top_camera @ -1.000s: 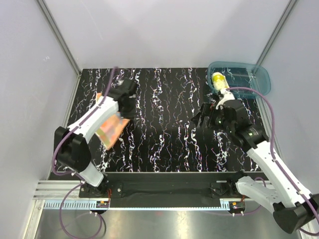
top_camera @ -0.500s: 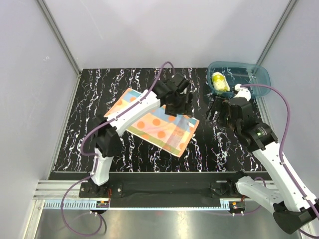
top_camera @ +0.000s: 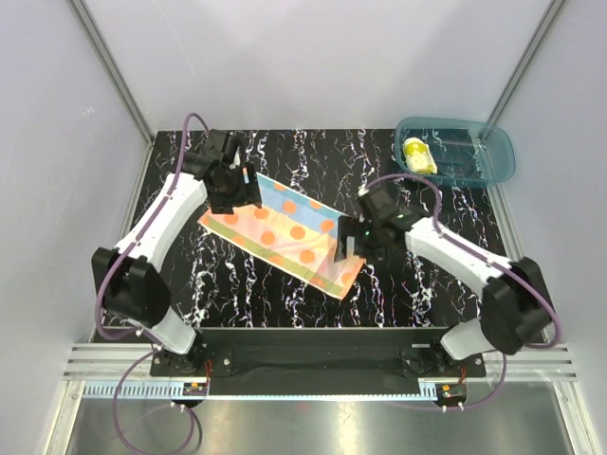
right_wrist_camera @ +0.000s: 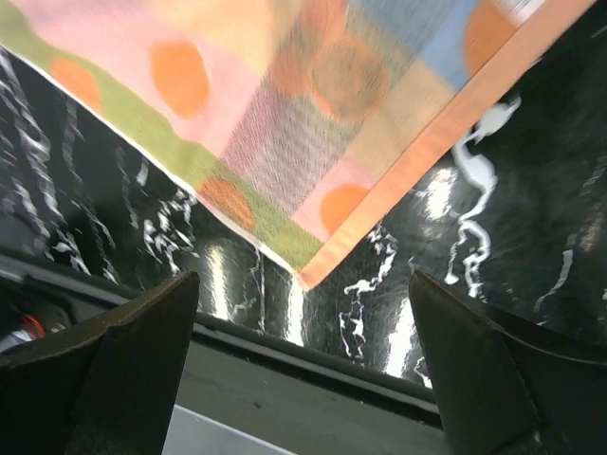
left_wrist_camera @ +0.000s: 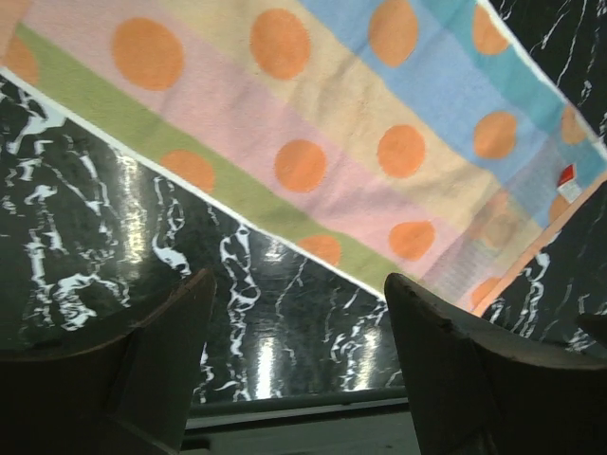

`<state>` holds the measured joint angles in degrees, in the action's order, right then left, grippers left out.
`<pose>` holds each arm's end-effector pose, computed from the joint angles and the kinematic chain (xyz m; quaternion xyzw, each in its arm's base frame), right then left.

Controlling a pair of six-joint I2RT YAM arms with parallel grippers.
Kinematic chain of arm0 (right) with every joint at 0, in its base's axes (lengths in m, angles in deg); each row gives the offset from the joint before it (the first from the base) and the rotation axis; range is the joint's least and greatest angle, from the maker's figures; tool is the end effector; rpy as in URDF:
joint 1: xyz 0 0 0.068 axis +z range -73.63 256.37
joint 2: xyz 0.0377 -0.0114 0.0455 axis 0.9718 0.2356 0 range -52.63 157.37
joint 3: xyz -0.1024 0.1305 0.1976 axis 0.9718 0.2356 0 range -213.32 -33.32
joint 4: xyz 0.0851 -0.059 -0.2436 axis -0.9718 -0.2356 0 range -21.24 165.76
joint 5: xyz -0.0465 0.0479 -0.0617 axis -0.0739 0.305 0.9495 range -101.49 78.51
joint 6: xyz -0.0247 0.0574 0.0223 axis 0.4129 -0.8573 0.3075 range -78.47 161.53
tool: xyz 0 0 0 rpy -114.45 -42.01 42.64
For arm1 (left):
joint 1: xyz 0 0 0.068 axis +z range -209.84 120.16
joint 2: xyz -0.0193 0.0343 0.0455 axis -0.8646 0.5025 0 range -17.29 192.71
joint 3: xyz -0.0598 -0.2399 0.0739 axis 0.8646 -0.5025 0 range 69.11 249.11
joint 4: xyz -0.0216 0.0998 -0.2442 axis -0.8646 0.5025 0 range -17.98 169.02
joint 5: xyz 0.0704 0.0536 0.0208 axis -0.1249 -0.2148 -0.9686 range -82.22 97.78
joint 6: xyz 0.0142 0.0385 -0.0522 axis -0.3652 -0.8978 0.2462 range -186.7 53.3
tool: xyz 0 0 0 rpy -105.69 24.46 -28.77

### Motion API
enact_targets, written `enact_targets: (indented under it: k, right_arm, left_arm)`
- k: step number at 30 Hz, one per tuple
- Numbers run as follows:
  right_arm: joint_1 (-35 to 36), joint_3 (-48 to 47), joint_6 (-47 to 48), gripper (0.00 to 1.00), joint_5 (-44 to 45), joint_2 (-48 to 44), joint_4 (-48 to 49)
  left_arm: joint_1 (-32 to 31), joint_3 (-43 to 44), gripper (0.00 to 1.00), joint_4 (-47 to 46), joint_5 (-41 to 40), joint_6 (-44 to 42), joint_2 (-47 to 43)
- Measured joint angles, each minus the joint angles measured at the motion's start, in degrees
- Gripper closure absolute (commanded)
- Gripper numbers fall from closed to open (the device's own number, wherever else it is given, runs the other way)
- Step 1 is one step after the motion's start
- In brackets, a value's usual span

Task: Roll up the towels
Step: Move the towel to the center of the board

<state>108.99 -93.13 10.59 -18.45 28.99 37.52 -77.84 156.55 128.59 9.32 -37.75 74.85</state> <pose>0.2489 0.1669 0.2136 -0.0297 0.9639 0.1857 0.1884 0.3253 -0.1073 0.2904 -0.0891 0.9646 -0.1108 0.2223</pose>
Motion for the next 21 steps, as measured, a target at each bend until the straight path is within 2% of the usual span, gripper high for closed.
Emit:
enact_targets:
  k: [3, 8, 13, 14, 21]
  right_arm:
    - [4.07, 2.03, -1.53, 0.03, -0.22, 3.45, 0.44]
    - [7.8, 7.37, -5.2, 0.15, -0.66, 4.5, 1.81]
    - [12.37, 6.16, -7.08, 0.23, -0.24, 12.0, 3.28]
    - [12.83, 5.55, -7.43, 0.34, -0.39, 13.22, 2.73]
    - [13.4, 3.06, -8.68, 0.73, 0.26, 16.55, 3.32]
  left_arm:
    - [0.2, -1.97, 0.23, 0.52, -1.49, -2.8, -3.15]
    - [0.72, -7.37, 0.24, -0.72, -4.81, -6.93, -8.35]
    - [1.97, -15.13, 0.24, -4.33, -7.26, -9.62, -12.52]
    - [2.14, -16.41, 0.24, -4.98, -7.63, -10.01, -13.05]
    - [3.06, -23.47, 0.23, -9.31, -9.81, -12.09, -17.29]
